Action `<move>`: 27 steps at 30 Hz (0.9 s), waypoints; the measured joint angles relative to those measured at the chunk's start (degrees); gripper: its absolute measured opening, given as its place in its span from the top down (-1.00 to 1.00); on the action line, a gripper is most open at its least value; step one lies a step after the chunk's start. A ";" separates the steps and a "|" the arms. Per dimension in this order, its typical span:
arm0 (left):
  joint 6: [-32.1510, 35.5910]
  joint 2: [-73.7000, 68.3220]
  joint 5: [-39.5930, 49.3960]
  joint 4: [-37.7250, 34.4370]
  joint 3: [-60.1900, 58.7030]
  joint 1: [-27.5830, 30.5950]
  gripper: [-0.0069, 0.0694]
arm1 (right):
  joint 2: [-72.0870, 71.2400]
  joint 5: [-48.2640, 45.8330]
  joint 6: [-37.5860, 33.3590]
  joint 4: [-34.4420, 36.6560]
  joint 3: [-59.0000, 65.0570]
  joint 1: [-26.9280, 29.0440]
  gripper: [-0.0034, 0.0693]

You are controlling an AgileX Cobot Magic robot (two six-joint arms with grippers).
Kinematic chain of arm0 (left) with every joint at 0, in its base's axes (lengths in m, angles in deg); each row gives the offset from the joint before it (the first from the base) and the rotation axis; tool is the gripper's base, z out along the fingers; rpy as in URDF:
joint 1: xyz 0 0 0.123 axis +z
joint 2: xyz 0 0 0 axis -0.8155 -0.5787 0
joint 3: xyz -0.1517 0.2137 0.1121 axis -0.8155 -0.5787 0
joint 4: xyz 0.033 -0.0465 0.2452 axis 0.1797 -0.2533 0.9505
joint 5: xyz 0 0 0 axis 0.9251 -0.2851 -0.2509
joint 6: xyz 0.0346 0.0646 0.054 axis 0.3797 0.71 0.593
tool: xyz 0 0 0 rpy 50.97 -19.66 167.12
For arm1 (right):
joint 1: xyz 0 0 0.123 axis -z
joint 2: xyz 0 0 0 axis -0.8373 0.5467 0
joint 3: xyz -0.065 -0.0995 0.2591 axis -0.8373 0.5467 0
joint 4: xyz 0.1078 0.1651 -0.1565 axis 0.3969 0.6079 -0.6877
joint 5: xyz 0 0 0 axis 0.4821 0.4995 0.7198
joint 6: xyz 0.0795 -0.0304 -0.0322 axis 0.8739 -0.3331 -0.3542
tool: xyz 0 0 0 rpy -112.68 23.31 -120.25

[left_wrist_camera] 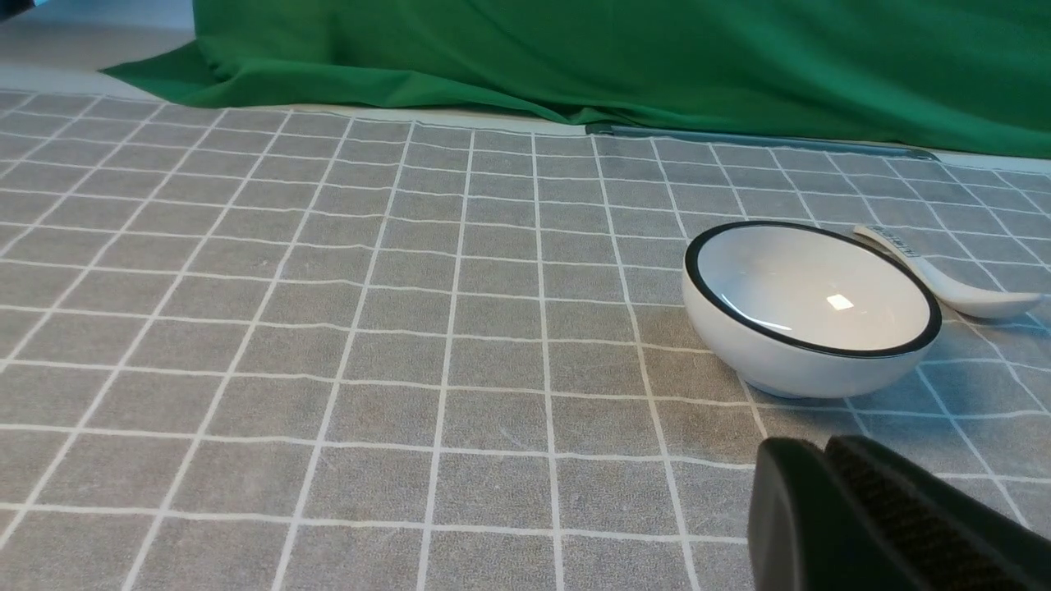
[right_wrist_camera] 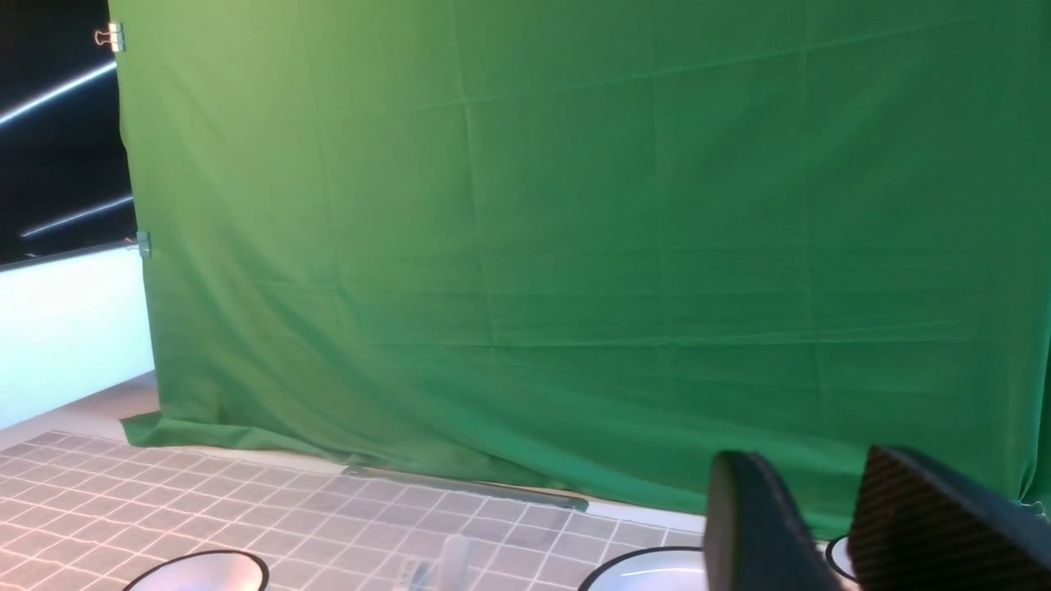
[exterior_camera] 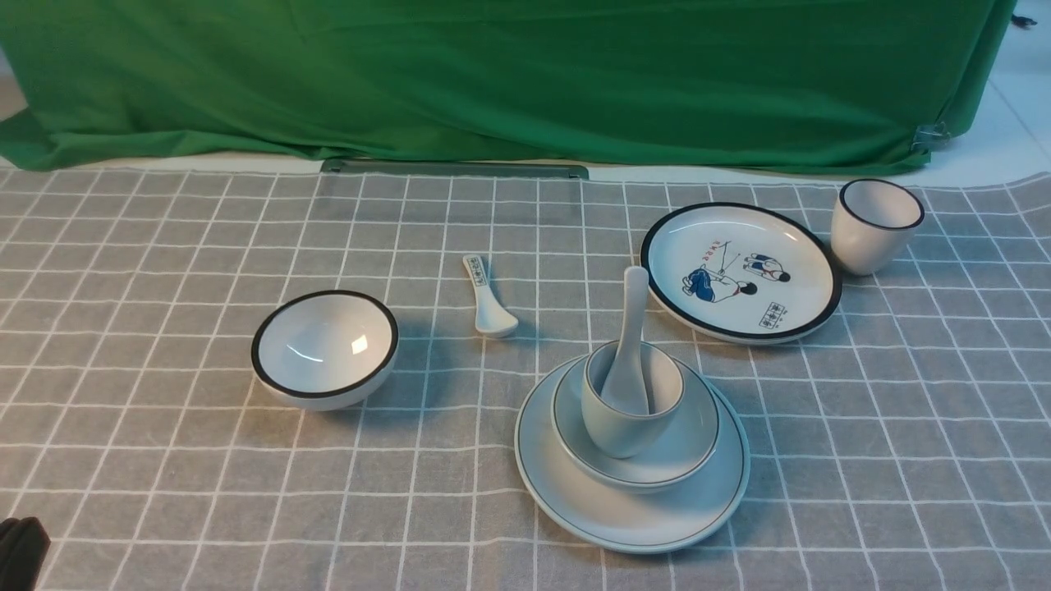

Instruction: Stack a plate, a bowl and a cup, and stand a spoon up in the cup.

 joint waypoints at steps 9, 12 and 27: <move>0.00 0.00 0.00 0.18 0.00 0.00 0.78 | 0.00 -0.54 -1.64 -1.75 0.00 0.00 0.26; 0.00 0.00 0.00 0.18 0.00 0.00 0.77 | 0.00 -2.90 -5.30 -3.47 0.60 0.00 0.26; 0.19 0.00 0.03 0.18 0.00 0.00 0.77 | 0.20 -3.89 -9.54 -4.13 24.82 19.34 0.24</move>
